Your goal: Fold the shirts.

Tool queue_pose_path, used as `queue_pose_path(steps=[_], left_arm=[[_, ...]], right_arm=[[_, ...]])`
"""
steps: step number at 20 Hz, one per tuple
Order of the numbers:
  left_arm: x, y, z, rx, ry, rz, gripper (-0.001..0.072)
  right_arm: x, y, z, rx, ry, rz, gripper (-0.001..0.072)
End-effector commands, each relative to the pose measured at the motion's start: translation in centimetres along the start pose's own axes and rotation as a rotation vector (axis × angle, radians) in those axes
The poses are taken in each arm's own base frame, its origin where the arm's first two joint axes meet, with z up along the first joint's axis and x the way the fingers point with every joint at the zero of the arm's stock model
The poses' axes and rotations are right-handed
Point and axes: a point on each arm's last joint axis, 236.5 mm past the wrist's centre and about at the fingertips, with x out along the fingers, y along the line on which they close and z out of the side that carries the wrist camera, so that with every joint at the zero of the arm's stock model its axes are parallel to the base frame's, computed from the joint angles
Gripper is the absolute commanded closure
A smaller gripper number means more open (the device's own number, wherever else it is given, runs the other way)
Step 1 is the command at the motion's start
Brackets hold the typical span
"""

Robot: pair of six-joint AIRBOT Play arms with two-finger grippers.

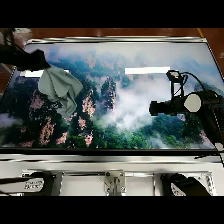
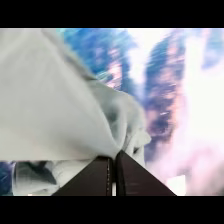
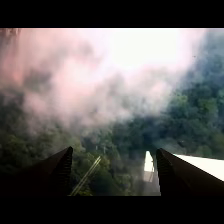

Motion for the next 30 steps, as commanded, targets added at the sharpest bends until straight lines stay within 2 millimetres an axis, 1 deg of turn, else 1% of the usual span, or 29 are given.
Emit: queue_pose_path(steps=[1,2,4,5,6,7,8,9,10,11,12,14,15,17,18,19,20,21,22,23,24,25,26,27,28,30], left_arm=[[-11.8,-10.3,-0.2,0.127,-0.218,-0.128,0.0674],[-14.4,-12.8,-1.1,0.15,-0.252,-0.171,0.0674],[-17.9,-16.5,-3.0,0.181,-0.286,-0.253,0.0674],[-18.8,-17.9,-3.9,0.194,-0.284,-0.288,0.0674],[-19.2,-19.3,-4.8,0.21,-0.272,-0.323,0.0674],[-19.0,-20.5,-5.6,0.223,-0.248,-0.353,0.0674],[-18.3,-21.3,-6.3,0.238,-0.226,-0.366,0.0674],[-17.0,-21.8,-7.0,0.25,-0.199,-0.368,0.0674],[-15.1,-22.2,-7.7,0.251,-0.168,-0.361,0.0674],[-12.9,-22.5,-8.6,0.249,-0.131,-0.357,0.0674],[-10.3,-22.9,-9.9,0.244,-0.087,-0.361,0.0673],[-4.4,-23.4,-13.4,0.208,0.017,-0.356,0.0674],[-1.4,-23.5,-15.6,0.194,0.072,-0.35,0.0674],[4.8,-23.6,-20.8,0.152,0.179,-0.332,0.0673],[7.5,-23.7,-22.9,0.136,0.208,-0.328,0.0673],[9.7,-23.8,-24.0,0.114,0.218,-0.326,0.0673],[11.4,-23.9,-24.2,0.083,0.222,-0.327,0.0673],[12.8,-24.1,-23.5,0.037,0.206,-0.336,0.0673],[13.5,-24.3,-22.3,-0.002,0.182,-0.348,0.0667],[13.8,-24.3,-20.7,-0.012,0.151,-0.36,0.0404],[13.7,-23.9,-18.9,-0.026,0.122,-0.359,-0.0013],[13.2,-22.9,-17.2,-0.039,0.115,-0.347,-0.0003],[12.2,-21.3,-15.9,-0.022,0.137,-0.324,-0.0003],[11.1,-19.3,-15.2,0.018,0.184,-0.295,-0.0003],[9.7,-16.6,-14.9,0.047,0.252,-0.245,-0.0002],[6.3,-8.6,-15.4,0.055,0.406,-0.053,-0.0002]], right_arm=[[-0.1,-0.5,-2.2,-0.028,0.094,-0.021,0.0074],[-0.2,-0.6,-3.1,-0.041,0.129,-0.023,0.0074],[-0.5,-0.7,-4.6,-0.077,0.195,-0.024,0.0074],[-0.6,-0.8,-5.1,-0.091,0.219,-0.026,0.0074],[-0.7,-1.1,-5.6,-0.1,0.241,-0.034,0.0074],[-0.8,-1.3,-6.0,-0.103,0.258,-0.043,0.0074],[-0.9,-1.4,-6.4,-0.108,0.275,-0.045,0.0074],[-1.0,-1.4,-6.6,-0.11,0.286,-0.045,0.0074],[-1.1,-1.4,-6.9,-0.112,0.297,-0.044,0.0074],[-1.1,-1.4,-7.1,-0.112,0.307,-0.045,0.0074],[-1.2,-1.4,-7.3,-0.112,0.316,-0.045,0.0074],[-1.2,-1.4,-7.4,-0.111,0.322,-0.045,0.0074],[-1.2,-1.4,-7.4,-0.111,0.321,-0.043,0.0074],[-1.2,-1.3,-7.4,-0.107,0.32,-0.038,0.0074],[-1.2,-1.2,-7.3,-0.102,0.317,-0.038,0.0074],[-1.2,-1.2,-7.3,-0.098,0.313,-0.039,0.0074],[-1.1,-1.1,-7.2,-0.093,0.309,-0.035,0.0074],[-1.1,-1.0,-7.2,-0.084,0.309,-0.029,0.0074],[-1.1,-0.7,-7.1,-0.075,0.304,-0.021,0.0074],[-1.1,-0.5,-6.9,-0.069,0.298,-0.011,0.0074],[-1.0,-0.3,-6.8,-0.065,0.291,-0.003,0.0074],[-1.0,-0.1,-6.8,-0.064,0.29,0.002,0.0074],[-0.9,-0.1,-6.6,-0.064,0.281,0.005,0.0074],[-0.9,0.0,-6.4,-0.063,0.272,0.006,0.0074],[-0.8,0.0,-6.2,-0.064,0.264,0.006,0.0074],[-0.6,0.0,-5.4,-0.064,0.229,0.007,0.0074]])
